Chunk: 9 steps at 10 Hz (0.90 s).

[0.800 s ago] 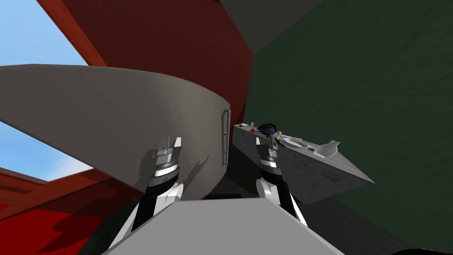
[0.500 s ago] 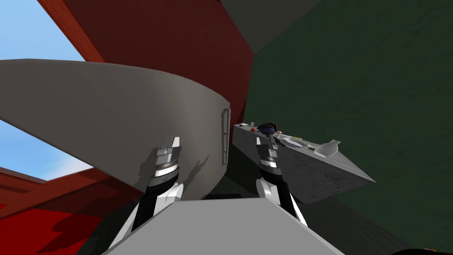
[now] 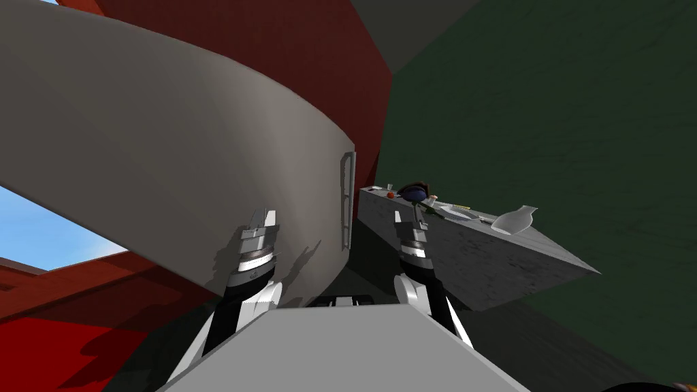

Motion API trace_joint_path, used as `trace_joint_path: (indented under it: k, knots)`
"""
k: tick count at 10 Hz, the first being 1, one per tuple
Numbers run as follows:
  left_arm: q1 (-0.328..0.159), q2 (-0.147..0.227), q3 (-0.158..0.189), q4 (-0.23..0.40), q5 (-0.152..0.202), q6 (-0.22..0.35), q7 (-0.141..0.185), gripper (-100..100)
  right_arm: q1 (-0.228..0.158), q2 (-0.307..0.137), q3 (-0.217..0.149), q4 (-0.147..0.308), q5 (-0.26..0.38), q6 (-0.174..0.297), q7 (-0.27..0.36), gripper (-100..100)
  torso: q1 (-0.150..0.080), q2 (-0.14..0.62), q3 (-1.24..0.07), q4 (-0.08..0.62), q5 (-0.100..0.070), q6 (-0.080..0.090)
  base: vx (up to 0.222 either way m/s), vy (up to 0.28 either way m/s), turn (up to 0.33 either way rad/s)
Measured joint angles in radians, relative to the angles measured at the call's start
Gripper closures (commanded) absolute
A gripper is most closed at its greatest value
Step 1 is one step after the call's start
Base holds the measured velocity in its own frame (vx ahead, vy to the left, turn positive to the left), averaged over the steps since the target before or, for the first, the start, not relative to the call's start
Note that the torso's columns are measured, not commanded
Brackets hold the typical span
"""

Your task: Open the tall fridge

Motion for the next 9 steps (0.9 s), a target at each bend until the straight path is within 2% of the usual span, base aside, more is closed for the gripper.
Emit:
trace_joint_path:
  k: [1, 2, 3, 6, 9]
  knots:
    - [0.000, 0.000, 0.000, 0.000, 0.000, 0.000, 0.000, 0, 0.000, 0.000, 0.000, 0.000, 0.000, 0.000, 0.000, 0, 0.000, 0.074, -0.148, 0.074, 0.000, 0.000, 0.000, 0.000, 0.000]
    - [0.000, 0.000, 0.000, 0.000, 0.000, 0.000, 0.000, -100, 0.000, 0.000, 0.000, 0.000, 0.000, 0.000, 0.000, 0, 0.000, 0.148, -0.295, 0.148, 0.000, 0.000, 0.018, -0.019, -0.008]
    - [0.004, 0.028, 0.006, -0.001, 0.001, 0.005, 0.002, -100, 0.000, 0.000, 0.000, 0.000, 0.000, 0.000, 0.000, 0, -0.001, 0.181, -0.364, 0.180, 0.000, 0.000, 0.023, -0.044, -0.011]
    - [0.020, 0.103, 0.028, -0.008, 0.007, 0.029, 0.013, -100, 0.000, 0.000, 0.000, 0.000, 0.000, 0.000, 0.000, 0, 0.000, 0.194, -0.389, 0.194, 0.000, 0.000, 0.018, -0.041, -0.009]
    - [0.057, 0.192, 0.081, -0.018, 0.021, 0.069, 0.037, -100, 0.000, 0.000, 0.000, 0.001, 0.000, 0.000, 0.000, 0, -0.002, 0.190, -0.392, 0.192, 0.000, 0.002, 0.039, -0.087, -0.009]
